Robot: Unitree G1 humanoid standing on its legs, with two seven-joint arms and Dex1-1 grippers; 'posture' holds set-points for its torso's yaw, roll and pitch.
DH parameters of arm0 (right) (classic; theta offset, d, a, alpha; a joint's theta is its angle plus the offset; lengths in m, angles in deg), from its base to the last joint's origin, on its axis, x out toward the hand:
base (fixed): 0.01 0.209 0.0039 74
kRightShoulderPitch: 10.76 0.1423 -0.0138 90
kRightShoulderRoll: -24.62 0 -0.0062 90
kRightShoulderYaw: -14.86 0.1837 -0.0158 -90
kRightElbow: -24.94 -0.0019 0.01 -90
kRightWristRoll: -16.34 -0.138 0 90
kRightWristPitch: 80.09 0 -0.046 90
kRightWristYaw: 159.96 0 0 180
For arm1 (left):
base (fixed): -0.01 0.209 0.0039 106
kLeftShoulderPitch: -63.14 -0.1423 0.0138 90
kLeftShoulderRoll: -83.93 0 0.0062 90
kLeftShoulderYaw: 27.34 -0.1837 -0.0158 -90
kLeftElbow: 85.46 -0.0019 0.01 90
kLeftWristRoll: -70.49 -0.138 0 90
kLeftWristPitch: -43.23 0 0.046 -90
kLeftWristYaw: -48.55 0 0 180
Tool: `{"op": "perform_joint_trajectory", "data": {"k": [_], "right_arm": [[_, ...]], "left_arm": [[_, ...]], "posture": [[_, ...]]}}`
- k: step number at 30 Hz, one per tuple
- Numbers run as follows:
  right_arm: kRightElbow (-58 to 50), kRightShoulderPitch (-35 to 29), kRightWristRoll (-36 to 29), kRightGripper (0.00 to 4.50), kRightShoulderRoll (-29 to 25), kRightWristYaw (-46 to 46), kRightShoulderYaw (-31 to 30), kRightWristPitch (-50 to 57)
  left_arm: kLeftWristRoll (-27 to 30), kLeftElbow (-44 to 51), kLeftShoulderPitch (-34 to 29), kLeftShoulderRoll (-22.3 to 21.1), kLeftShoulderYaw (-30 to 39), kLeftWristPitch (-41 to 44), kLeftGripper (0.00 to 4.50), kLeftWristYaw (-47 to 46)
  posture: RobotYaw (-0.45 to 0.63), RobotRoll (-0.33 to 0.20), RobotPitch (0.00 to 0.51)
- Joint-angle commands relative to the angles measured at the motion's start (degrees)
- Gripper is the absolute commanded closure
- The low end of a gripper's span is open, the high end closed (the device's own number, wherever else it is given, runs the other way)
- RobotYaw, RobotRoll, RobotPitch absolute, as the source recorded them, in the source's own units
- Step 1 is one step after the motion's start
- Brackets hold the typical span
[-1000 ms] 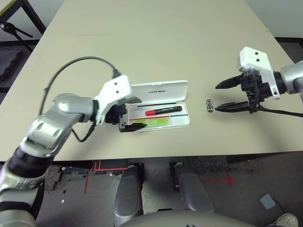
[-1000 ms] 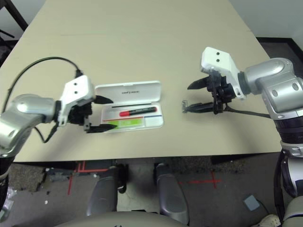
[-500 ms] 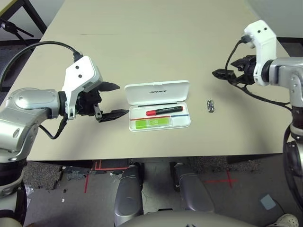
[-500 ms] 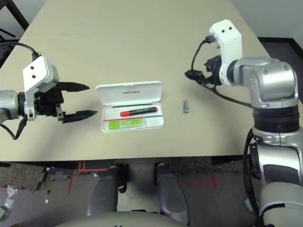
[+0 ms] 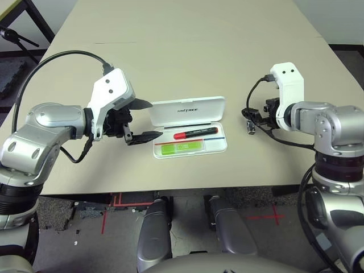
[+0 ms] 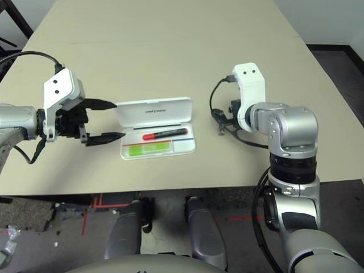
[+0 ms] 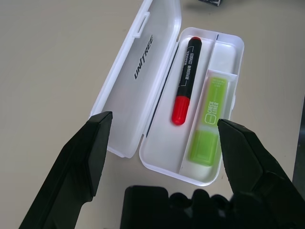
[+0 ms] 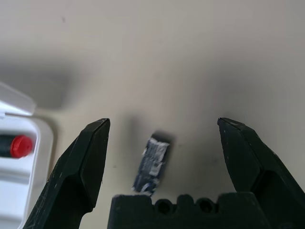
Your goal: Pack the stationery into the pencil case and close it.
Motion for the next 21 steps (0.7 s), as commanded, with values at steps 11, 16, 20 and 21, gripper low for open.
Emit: {"op": "perform_joint_trajectory", "data": {"k": [11,16,20,21], "right_arm": [[-3.6,-4.5,-2.2,0.0,1.7,2.6,-2.4,1.7],[-4.0,-5.9,-3.1,0.0,1.8,2.9,-3.1,1.7],[-3.9,-6.5,-3.1,0.18,2.4,3.4,-3.1,1.7],[-3.9,-6.5,-3.0,0.39,2.5,3.5,-3.1,1.7]], "left_arm": [[-1.3,-1.9,2.1,0.8,-2.8,-1.6,0.04,0.6],[-1.4,-2.1,2.5,1.2,-3.5,-1.9,0.04,0.7],[-1.7,-2.7,2.9,1.3,-3.8,-2.3,0.01,0.9],[-1.8,-2.8,2.9,1.3,-3.8,-2.4,0.0,1.0]], "posture": [[-0.11,0.0,0.202],[-0.12,0.0,0.2],[-0.12,0.0,0.199],[-0.12,0.0,0.199]]}}
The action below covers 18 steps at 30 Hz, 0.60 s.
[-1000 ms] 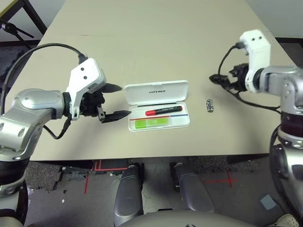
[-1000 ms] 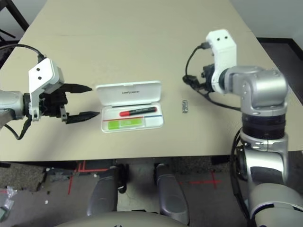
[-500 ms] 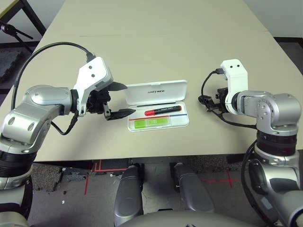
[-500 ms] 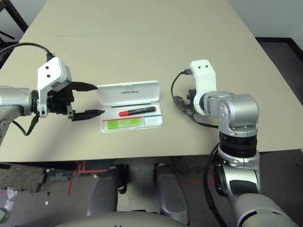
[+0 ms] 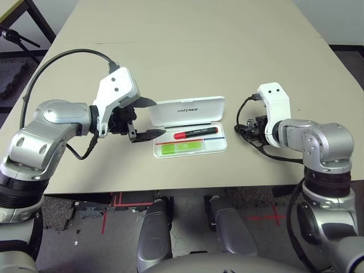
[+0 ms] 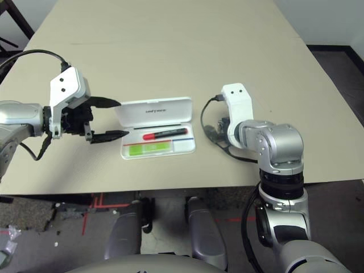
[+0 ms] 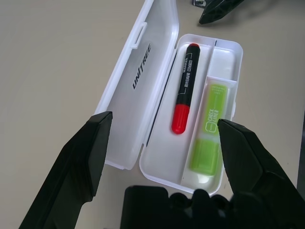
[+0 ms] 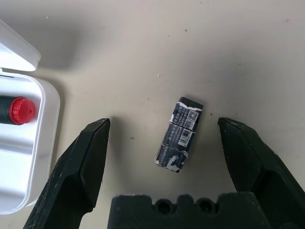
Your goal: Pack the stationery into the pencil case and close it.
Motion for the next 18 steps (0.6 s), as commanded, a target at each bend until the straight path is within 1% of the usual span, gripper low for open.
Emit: {"op": "perform_joint_trajectory", "data": {"k": [1,5,6,7,10,11,13,15,18], "right_arm": [[-0.3,-1.4,-0.6,0.59,0.9,0.3,-0.9,1.2],[-0.3,-1.4,-0.9,2.03,0.7,0.1,-1.1,1.2],[-0.2,-1.3,-0.9,2.51,0.3,0.0,-1.2,1.1],[-0.1,-1.1,-1.1,2.83,-0.1,-0.3,-1.3,0.9],[0.4,-0.5,-1.6,4.01,-1.8,-1.3,-2.0,0.2],[0.5,-0.3,-1.9,4.21,-2.7,-2.0,-2.5,-0.1],[0.9,0.1,-2.8,4.2,-5.2,-3.8,-3.8,-1.7],[1.0,0.0,-4.2,4.2,-8.5,-7.1,-5.7,-5.7],[0.4,-0.4,-5.8,4.2,-14.8,-13.6,-9.7,-13.0]], "left_arm": [[-1.0,-0.7,0.5,-0.1,-1.2,-0.8,0.0,1.0],[-1.2,-1.1,0.5,-0.3,-1.1,-1.1,0.0,1.2],[-1.3,-1.1,0.4,-0.3,-1.0,-1.1,0.0,1.3],[-1.4,-1.1,0.2,-0.4,-0.8,-1.2,0.0,1.3],[-1.6,-1.0,-0.6,-1.4,0.1,-1.5,0.0,1.7],[-1.4,-0.9,-1.0,-1.8,0.6,-1.6,0.0,2.0],[-1.3,-0.7,-1.7,-2.7,1.3,-1.9,0.0,2.6],[-1.1,-0.3,-2.7,-3.5,1.9,-2.3,0.0,3.0],[-0.6,1.0,-5.1,-4.6,3.3,-3.3,0.0,3.8]], "posture": [[-0.12,0.0,0.199],[-0.11,0.0,0.198],[-0.11,0.0,0.199],[-0.11,0.0,0.199],[-0.11,0.0,0.2],[-0.11,0.0,0.2],[-0.11,0.0,0.203],[-0.11,0.0,0.203],[-0.1,0.0,0.202]]}}
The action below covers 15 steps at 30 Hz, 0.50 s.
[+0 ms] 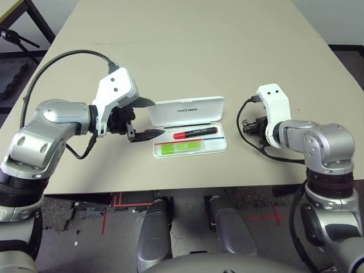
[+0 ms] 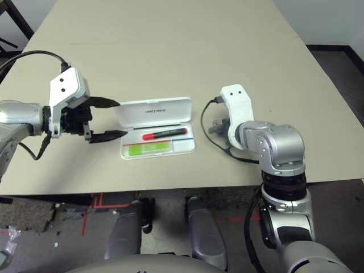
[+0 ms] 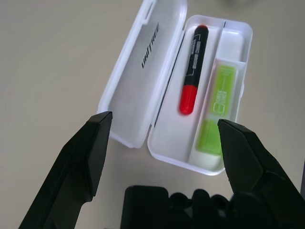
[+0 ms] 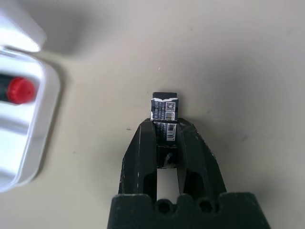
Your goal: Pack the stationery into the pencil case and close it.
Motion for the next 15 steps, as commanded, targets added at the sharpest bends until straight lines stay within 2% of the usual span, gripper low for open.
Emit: {"op": "perform_joint_trajectory", "data": {"k": [1,10,15], "right_arm": [[-0.4,-0.6,-2.1,4.2,-5.7,-7.0,-4.3,-7.5],[2.0,0.8,0.1,4.2,-21.4,-26.3,-12.6,-30.3],[4.7,2.3,2.2,4.2,-25.0,-37.7,-15.2,-44.2]], "left_arm": [[0.6,2.6,-2.9,-1.6,1.9,-1.1,0.0,1.4],[1.7,5.5,-6.4,-3.2,3.6,-2.7,0.0,3.6],[1.2,6.0,-7.1,-3.9,3.6,-3.8,0.0,4.0]], "posture": [[-0.09,0.0,0.201],[-0.08,0.0,0.196],[-0.08,0.0,0.191]]}}
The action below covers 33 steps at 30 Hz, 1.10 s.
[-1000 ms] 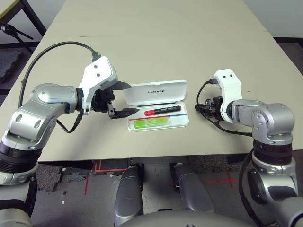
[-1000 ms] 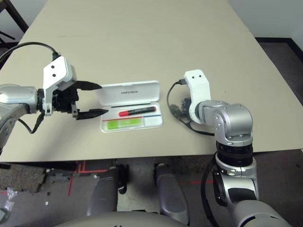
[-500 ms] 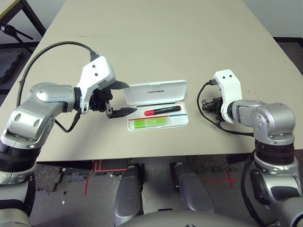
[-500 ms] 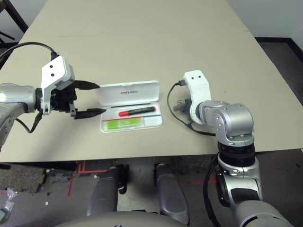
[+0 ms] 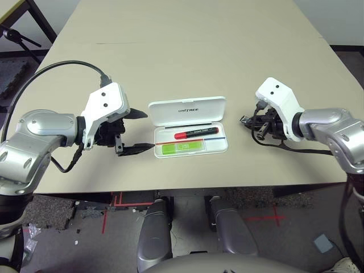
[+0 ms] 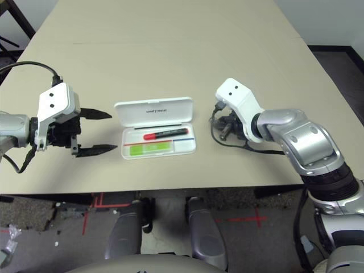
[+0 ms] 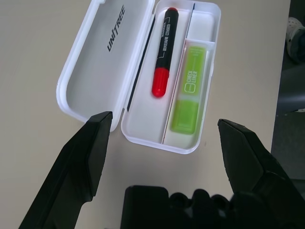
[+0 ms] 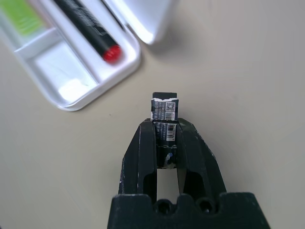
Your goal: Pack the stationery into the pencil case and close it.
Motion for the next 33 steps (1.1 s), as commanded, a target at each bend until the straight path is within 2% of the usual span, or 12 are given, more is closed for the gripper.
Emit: {"op": "perform_joint_trajectory", "data": {"k": [1,9,15,30,32,33], "right_arm": [[0.3,0.5,1.3,4.2,-1.3,-7.2,-2.2,-7.4],[-2.5,2.5,1.8,4.2,2.1,-14.8,-5.0,-12.8],[-1.3,5.2,5.6,4.2,4.8,-17.6,-9.0,-15.9],[3.0,6.1,14.4,4.2,9.5,-18.7,-13.6,-21.0],[3.0,5.9,15.2,3.46,9.9,-18.8,-13.8,-21.4],[3.0,5.7,15.6,3.25,10.1,-18.7,-13.9,-21.6]], "left_arm": [[-0.1,1.5,-1.2,-1.2,0.5,-1.0,0.0,0.9],[-0.4,2.5,-2.5,-1.7,0.6,-1.1,0.0,0.5],[-0.9,2.6,-2.6,-1.7,0.1,-1.2,0.0,0.4],[-2.4,2.4,-2.4,-1.6,-1.0,-1.0,0.0,0.3],[-2.7,2.3,-2.3,-1.7,-1.1,-0.9,0.0,0.2],[-2.9,2.3,-2.3,-1.7,-1.2,-0.9,0.0,0.2]], "posture": [[-0.08,0.0,0.191],[-0.06,0.0,0.188],[-0.06,0.0,0.196],[-0.05,0.0,0.206],[-0.05,0.0,0.207],[-0.05,0.0,0.207]]}}
